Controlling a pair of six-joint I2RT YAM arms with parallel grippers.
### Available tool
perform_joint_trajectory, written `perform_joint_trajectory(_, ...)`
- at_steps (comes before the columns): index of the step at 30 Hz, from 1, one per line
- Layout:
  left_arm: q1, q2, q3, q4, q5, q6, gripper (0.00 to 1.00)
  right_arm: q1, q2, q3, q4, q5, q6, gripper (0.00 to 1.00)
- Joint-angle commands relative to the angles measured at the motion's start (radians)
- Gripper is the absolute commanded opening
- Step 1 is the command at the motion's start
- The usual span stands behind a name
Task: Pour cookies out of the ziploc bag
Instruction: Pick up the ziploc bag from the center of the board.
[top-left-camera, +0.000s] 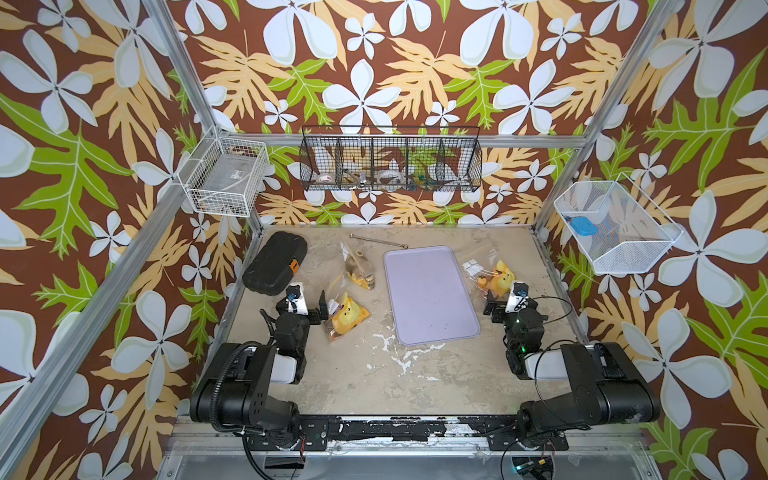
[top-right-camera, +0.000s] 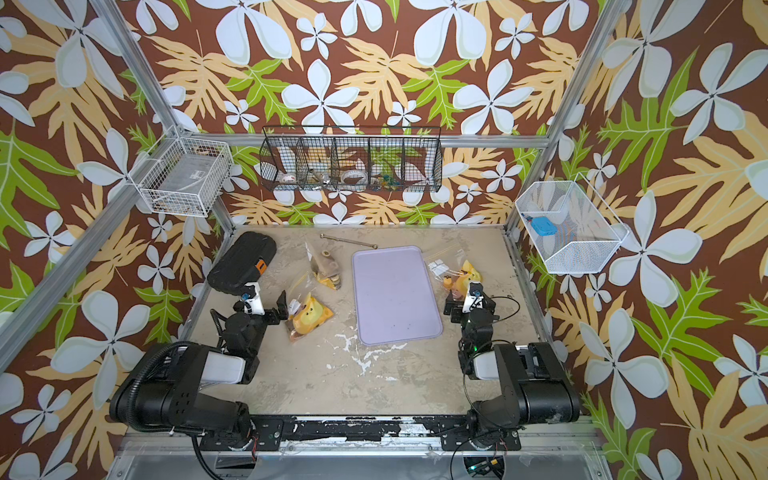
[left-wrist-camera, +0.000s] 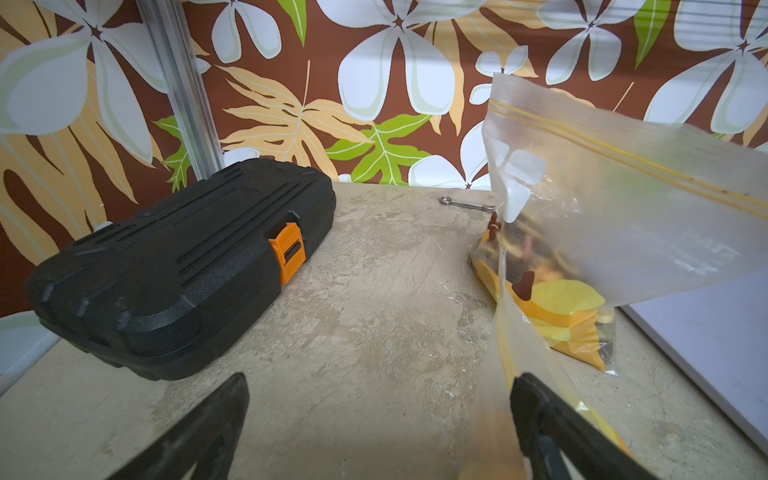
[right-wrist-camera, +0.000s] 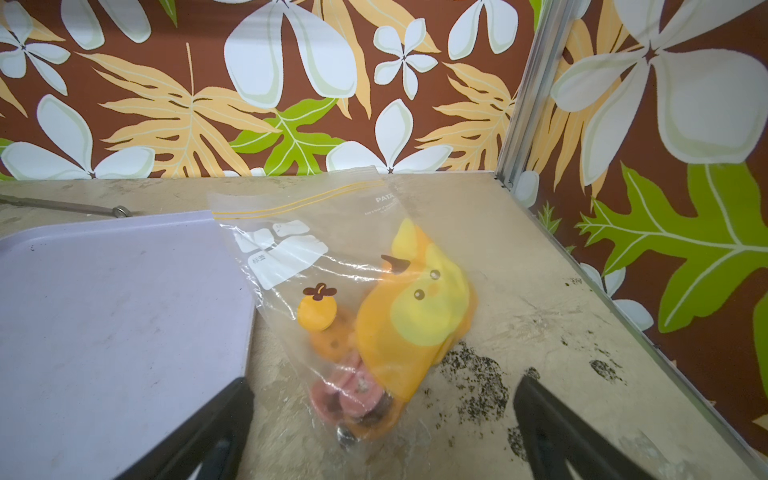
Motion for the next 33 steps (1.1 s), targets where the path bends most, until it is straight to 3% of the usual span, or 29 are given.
perform_joint_trajectory(1,0.001,-0.003,-0.001,0.038,-0.002,-0.006,1.00,0.001,0.002,0.004,0.014,0.006,-0.004,1.00)
perform_joint_trajectory(13,0.001,-0.012,-0.003,0.041,-0.034,-0.019,1.00,0.000,-0.003,-0.002,0.022,0.006,-0.004,1.00)
perform_joint_trajectory(15,0.001,-0.069,-0.005,-0.001,-0.059,-0.029,1.00,0.005,-0.051,0.016,-0.043,0.093,0.029,1.00)
perform_joint_trajectory(17,0.001,-0.175,0.020,-0.147,-0.071,-0.043,1.00,0.001,-0.122,0.085,-0.235,0.201,0.085,1.00)
perform_joint_trajectory(20,0.001,-0.288,0.086,-0.381,-0.116,-0.103,1.00,-0.021,-0.147,0.278,-0.612,0.157,0.103,1.00)
perform_joint_trajectory(22,0.002,-0.340,0.140,-0.518,-0.110,-0.152,1.00,-0.020,-0.135,0.398,-0.840,0.210,0.209,1.00)
perform_joint_trajectory(24,0.001,-0.370,0.208,-0.659,-0.116,-0.206,1.00,-0.018,-0.125,0.490,-0.995,0.156,0.267,1.00)
perform_joint_trajectory(27,0.001,-0.373,0.348,-0.926,-0.164,-0.359,1.00,0.028,-0.142,0.577,-1.125,0.110,0.316,1.00)
perform_joint_trajectory(29,0.001,-0.330,0.484,-1.131,-0.136,-0.374,1.00,0.055,-0.155,0.630,-1.230,0.134,0.394,1.00)
perform_joint_trajectory(33,0.001,-0.250,0.618,-1.319,-0.039,-0.422,0.99,0.069,-0.189,0.677,-1.328,-0.087,0.403,1.00)
